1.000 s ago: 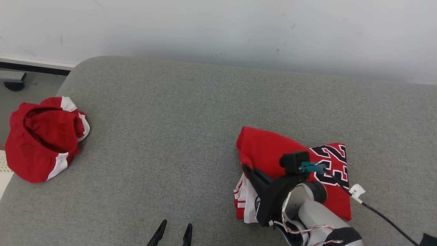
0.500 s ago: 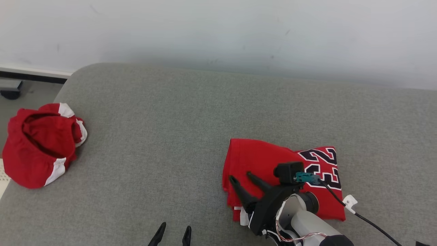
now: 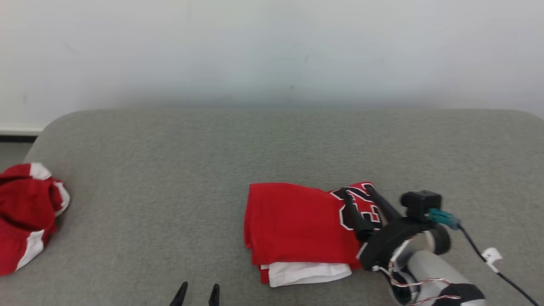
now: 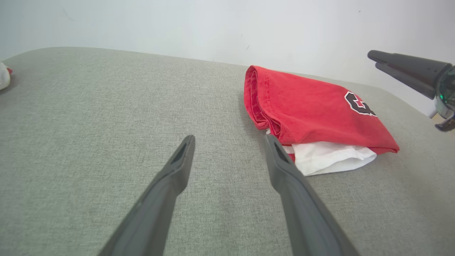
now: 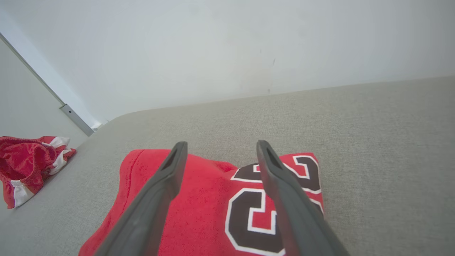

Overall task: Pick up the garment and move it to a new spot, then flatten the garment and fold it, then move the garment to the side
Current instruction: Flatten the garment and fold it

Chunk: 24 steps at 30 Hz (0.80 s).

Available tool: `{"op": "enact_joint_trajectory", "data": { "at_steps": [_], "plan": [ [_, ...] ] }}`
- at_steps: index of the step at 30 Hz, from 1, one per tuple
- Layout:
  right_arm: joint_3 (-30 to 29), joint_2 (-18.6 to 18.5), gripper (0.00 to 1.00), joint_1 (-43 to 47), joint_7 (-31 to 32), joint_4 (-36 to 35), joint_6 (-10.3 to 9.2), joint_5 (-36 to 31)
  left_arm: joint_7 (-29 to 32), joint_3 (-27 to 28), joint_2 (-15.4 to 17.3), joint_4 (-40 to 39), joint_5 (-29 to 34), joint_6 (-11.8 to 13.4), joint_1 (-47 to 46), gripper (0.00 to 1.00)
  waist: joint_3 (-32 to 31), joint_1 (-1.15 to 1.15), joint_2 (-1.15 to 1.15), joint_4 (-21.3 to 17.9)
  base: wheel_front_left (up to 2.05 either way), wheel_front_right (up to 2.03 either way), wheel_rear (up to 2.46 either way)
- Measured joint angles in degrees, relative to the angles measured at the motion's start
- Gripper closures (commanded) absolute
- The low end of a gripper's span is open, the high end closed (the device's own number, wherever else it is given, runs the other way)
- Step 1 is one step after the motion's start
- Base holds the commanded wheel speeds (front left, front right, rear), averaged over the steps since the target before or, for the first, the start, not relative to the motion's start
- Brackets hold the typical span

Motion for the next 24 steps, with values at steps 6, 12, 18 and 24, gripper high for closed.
{"op": "enact_joint_trajectory", "data": {
  "at_steps": [6, 12, 18, 24],
  "plan": [
    [-6.7, -3.6, 0.00, 2.3, -0.6, -2.2, 0.00, -4.8, 0.0, 2.0, 0.8, -0.7, -0.7, 0.8, 0.5, 0.00, -1.3, 0.00, 0.00, -4.1, 0.00, 0.00, 0.00],
    [-14.0, -5.0, 0.00, 8.9, -0.6, -9.6, 0.00, -12.7, 0.0, 4.2, 1.1, -1.2, -1.5, 1.2, 1.0, 0.00, -2.6, 0.00, 0.00, -7.5, 0.00, 0.00, 0.00],
    [-21.9, -4.1, 0.00, 17.0, -0.7, -19.2, 0.00, -18.9, 0.0, 6.8, 1.2, -1.6, -1.5, 1.2, 1.9, 0.00, -4.4, 0.00, 0.00, -9.3, 0.00, 0.00, 0.00],
    [-26.7, -2.6, 0.00, 24.9, -0.8, -28.8, 0.00, -24.9, 0.0, 9.0, 0.6, -2.5, 0.5, 0.3, 3.3, 0.00, -5.9, 0.00, 0.00, -10.0, 0.00, 0.00, 0.00]
  ]
}}
